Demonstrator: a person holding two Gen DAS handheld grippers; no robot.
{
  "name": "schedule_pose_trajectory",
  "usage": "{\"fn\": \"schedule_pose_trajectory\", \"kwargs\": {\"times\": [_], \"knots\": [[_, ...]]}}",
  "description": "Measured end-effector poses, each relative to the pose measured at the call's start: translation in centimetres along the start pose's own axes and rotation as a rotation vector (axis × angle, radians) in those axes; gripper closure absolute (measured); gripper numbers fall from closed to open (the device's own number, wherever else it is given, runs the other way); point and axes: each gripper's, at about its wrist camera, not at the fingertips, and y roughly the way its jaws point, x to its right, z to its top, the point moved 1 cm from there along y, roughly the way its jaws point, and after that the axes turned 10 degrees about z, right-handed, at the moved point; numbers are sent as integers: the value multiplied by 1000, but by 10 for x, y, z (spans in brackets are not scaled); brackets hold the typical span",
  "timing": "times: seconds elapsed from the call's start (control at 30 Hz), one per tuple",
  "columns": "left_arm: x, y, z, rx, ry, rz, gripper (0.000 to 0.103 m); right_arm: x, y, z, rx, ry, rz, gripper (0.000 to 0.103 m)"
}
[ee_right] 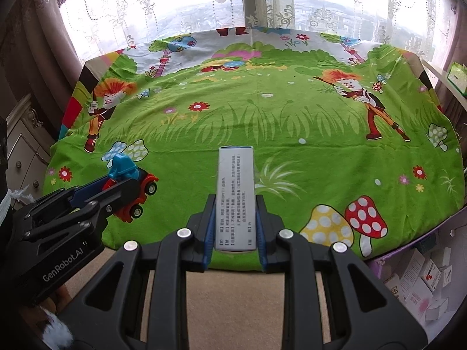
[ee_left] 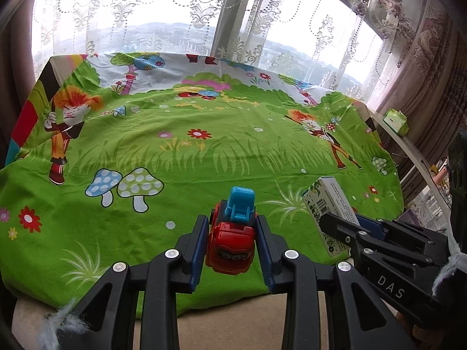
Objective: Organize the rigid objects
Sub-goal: 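Carry the toy car and white box over the purple box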
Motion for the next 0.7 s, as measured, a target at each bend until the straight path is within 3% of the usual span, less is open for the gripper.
{"fn": "schedule_pose_trajectory", "kwargs": {"times": [0.7], "knots": [[103,-26,-20,-18,220,-125,69,76,-72,-49,16,105,-93,75]]}}
